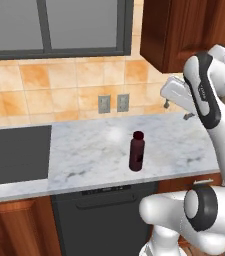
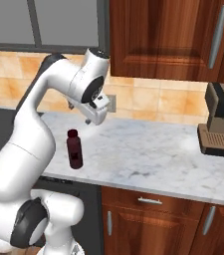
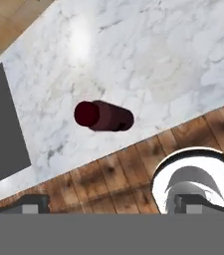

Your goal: There is a wine glass and glass cup on the dining counter. Place the wine bottle next to the wine glass and the juice bottle next to the glass cup.

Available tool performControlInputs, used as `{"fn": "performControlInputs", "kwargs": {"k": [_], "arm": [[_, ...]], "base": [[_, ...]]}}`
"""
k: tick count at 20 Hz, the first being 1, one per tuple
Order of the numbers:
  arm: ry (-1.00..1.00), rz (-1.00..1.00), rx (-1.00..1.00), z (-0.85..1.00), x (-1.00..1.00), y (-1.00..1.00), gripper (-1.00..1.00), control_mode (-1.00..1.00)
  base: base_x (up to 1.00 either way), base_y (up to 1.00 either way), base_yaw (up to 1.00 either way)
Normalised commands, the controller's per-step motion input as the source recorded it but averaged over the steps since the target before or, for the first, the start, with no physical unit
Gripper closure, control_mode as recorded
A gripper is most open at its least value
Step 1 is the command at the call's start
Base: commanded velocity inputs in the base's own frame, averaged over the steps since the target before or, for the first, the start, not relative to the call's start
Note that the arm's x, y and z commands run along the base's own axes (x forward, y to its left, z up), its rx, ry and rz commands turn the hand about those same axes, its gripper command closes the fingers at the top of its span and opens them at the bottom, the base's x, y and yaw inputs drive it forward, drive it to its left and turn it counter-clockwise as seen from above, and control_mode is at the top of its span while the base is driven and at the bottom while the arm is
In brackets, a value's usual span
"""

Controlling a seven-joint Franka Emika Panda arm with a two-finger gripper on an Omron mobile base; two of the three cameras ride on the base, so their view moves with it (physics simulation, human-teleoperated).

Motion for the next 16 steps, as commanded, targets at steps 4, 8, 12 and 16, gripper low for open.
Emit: {"fn": "performControlInputs", "kwargs": {"k": [4, 8, 12, 16], "arm": [[0.43, -0.21, 0.4, -0.99, 0.56, 0.01, -1.0, -1.0], [0.41, -0.21, 0.33, -0.72, 0.37, 0.33, -1.0, -1.0], [0.42, -0.19, 0.27, -0.47, 0.23, 0.48, -1.0, -1.0], [0.42, -0.15, 0.23, -0.31, 0.04, 0.31, -1.0, -1.0]], "base": [[0.0, 0.0, 0.0], [0.0, 0.0, 0.0], [0.0, 0.0, 0.0], [0.0, 0.0, 0.0]]}}
